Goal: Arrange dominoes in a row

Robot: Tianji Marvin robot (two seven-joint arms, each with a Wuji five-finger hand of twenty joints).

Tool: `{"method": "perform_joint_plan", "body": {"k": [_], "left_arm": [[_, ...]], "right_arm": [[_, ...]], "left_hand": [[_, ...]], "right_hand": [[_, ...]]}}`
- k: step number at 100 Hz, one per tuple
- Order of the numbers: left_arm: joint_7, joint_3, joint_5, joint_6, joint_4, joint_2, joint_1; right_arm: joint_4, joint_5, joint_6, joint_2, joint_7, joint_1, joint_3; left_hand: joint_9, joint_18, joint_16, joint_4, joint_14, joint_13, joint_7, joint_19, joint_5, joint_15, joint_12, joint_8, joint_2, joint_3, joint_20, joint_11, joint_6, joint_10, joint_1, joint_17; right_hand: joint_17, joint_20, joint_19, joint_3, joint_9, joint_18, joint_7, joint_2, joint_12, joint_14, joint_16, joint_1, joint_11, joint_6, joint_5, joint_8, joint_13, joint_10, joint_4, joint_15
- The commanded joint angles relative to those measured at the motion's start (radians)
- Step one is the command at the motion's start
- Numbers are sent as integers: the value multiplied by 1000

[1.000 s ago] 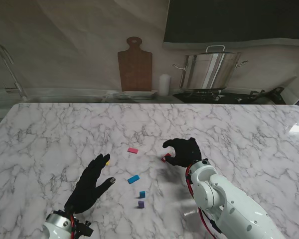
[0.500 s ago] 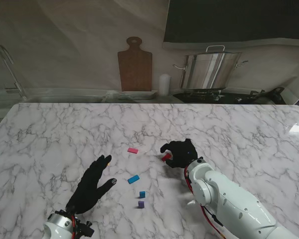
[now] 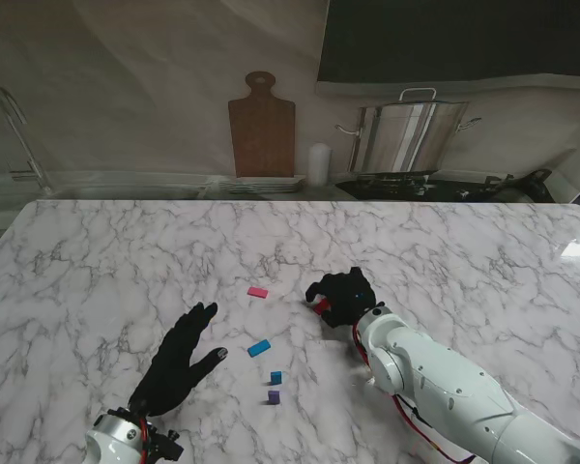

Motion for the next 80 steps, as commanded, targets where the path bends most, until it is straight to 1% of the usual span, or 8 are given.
{"method": "perform_joint_plan", "body": {"k": [1, 22, 33, 38, 42, 45, 59, 80], "left_arm": [[-15, 3, -1, 2, 1, 0, 2], [-15, 2, -2, 1, 2, 0, 2], [-15, 2, -2, 1, 2, 0, 2], [-15, 2, -2, 1, 2, 0, 2], [-15, 2, -2, 1, 2, 0, 2], [-15, 2, -2, 2, 2, 0, 1], [-14, 1, -3, 2, 3, -1, 1], [-14, -1, -4, 1, 4, -1, 0]], "right_arm": [[18, -5, 9, -6, -2, 14, -11], [52, 3, 16, -15, -21, 32, -38], [58, 4, 15, -16, -30, 32, -39], [58, 2, 15, -16, -32, 31, -39], [56, 2, 15, -15, -31, 30, -37], [55, 1, 14, -15, -30, 29, -37], [50, -2, 12, -11, -22, 27, -37], [40, -10, 11, -6, -7, 26, -38]], "left_hand": [[-22, -4, -18, 1, -3, -28, -15, -12, -26, -9, -7, -10, 8, -2, -4, -6, -6, -10, 19, 4], [-23, -4, -18, 1, -2, -28, -15, -12, -27, -9, -7, -11, 9, -2, -4, -7, -6, -10, 19, 4], [-22, -5, -18, 1, -2, -28, -15, -12, -26, -9, -7, -11, 8, -2, -4, -7, -6, -10, 20, 4], [-23, -5, -19, 1, -3, -28, -15, -12, -26, -10, -7, -11, 9, -2, -4, -7, -5, -9, 19, 4], [-23, -5, -19, 1, -3, -28, -15, -12, -26, -9, -7, -11, 8, -2, -3, -7, -5, -9, 19, 4], [-23, -5, -19, 1, -2, -28, -15, -12, -26, -9, -7, -11, 9, -2, -3, -7, -5, -9, 19, 4], [-22, -5, -19, 1, -3, -28, -15, -12, -26, -10, -7, -11, 8, -2, -3, -6, -5, -9, 19, 4], [-23, -5, -19, 1, -4, -28, -15, -12, -26, -10, -7, -11, 9, -2, -3, -7, -5, -9, 19, 4]], "right_hand": [[9, 16, 29, 43, -4, -22, 28, -38, 17, -17, 21, 30, 33, -48, 3, 28, 19, -18, -12, 33], [29, 17, 62, 65, 12, -30, 88, -62, 41, -21, 33, 44, 67, -53, 24, 73, 35, -31, -17, 74], [33, 15, 73, 70, 23, -30, 146, -72, 55, -22, 39, 45, 89, -59, 49, 119, 41, -38, -20, 94], [35, 12, 78, 65, 28, -28, 166, -86, 59, -22, 41, 52, 93, -64, 58, 134, 45, -39, -52, 102], [35, 10, 80, 60, 30, -28, 182, -97, 61, -22, 42, 62, 96, -74, 68, 137, 48, -38, -75, 106], [35, 9, 81, 56, 35, -27, 198, -105, 62, -19, 43, 67, 98, -82, 79, 132, 50, -38, -100, 110], [35, 8, 83, 51, 43, -26, 215, -115, 63, -19, 44, 74, 98, -91, 96, 123, 55, -38, -119, 113], [36, 7, 84, 46, 53, -24, 238, -119, 63, -18, 45, 88, 95, -101, 113, 111, 60, -37, -135, 115]]}}
